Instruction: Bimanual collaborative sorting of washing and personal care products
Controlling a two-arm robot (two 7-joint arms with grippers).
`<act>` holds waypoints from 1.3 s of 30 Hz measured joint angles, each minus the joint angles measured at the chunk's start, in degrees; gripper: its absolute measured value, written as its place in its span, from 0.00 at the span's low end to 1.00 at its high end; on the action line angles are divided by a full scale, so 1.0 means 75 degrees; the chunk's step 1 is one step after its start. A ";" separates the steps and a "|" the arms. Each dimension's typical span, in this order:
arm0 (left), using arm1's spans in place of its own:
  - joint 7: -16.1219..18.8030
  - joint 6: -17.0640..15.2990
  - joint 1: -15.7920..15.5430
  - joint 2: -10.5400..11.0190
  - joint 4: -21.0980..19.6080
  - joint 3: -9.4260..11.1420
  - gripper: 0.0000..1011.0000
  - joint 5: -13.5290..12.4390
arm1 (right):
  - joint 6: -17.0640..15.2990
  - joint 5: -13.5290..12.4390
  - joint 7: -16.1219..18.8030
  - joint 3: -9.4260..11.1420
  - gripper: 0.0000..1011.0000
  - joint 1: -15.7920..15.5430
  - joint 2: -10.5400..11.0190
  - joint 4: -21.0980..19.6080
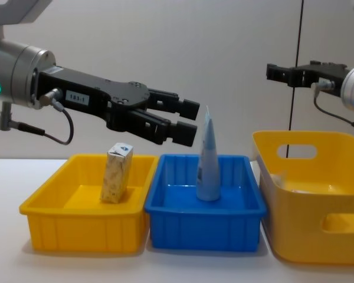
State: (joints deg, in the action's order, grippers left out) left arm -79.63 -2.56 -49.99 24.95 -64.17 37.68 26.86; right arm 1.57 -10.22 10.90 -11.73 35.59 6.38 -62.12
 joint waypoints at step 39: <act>0.0000 0.0000 0.0000 -0.0001 0.0000 0.0000 0.99 0.0000 | -0.1343 -0.1667 0.3459 0.0103 0.99 -0.2085 0.2208 -0.2762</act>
State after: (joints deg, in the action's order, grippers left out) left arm -79.63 -2.56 -49.99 24.94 -64.17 37.69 26.86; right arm -8.50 -22.72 36.84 -10.96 19.95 22.94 -82.83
